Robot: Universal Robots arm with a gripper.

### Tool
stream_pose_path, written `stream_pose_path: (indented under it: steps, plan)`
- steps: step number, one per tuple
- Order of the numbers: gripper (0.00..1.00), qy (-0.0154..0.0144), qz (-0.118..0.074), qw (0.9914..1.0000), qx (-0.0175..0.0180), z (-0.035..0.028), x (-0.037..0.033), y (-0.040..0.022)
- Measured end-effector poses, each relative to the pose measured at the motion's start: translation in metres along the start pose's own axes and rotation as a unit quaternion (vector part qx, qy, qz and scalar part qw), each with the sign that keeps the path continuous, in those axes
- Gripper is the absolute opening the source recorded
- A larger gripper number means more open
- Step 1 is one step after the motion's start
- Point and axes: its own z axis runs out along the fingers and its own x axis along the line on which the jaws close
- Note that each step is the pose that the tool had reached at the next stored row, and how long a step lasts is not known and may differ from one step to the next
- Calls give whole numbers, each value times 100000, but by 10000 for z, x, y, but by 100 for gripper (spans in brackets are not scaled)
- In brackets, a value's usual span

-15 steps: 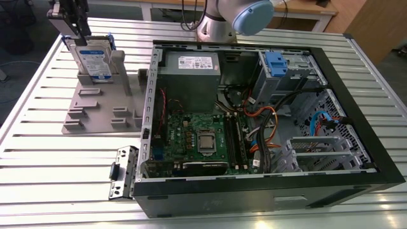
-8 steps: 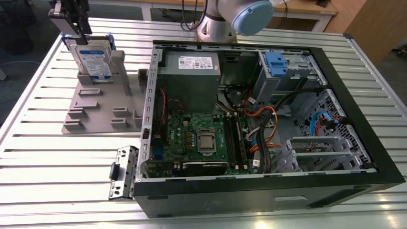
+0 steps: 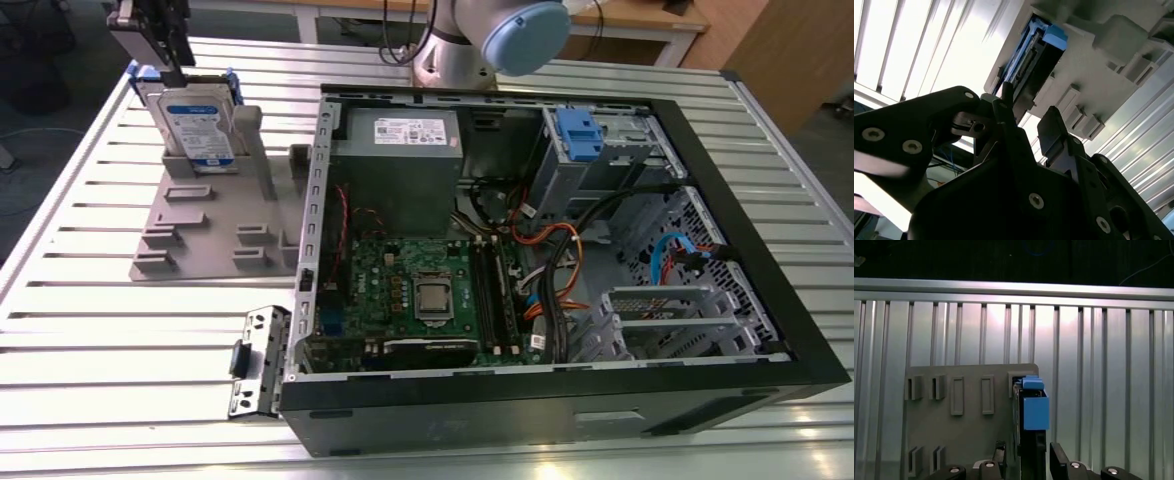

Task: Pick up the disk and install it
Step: 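Pick up the disk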

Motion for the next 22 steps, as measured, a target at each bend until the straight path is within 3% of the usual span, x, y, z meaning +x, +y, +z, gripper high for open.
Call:
stream_pose_path:
  steps: [3, 9, 15, 20, 22]
  plan:
    - [47, 8, 0, 100000, -7, 6, -10, 57]
    - [47, 251, -1835, 99983, -47, 35, -20, 80]
    - [47, 268, -2103, 99978, -53, 76, -99, 150]
    - [47, 843, -2144, 99973, -85, 140, -101, 161]
    - [47, 891, -2186, 99972, -76, 177, -100, 162]
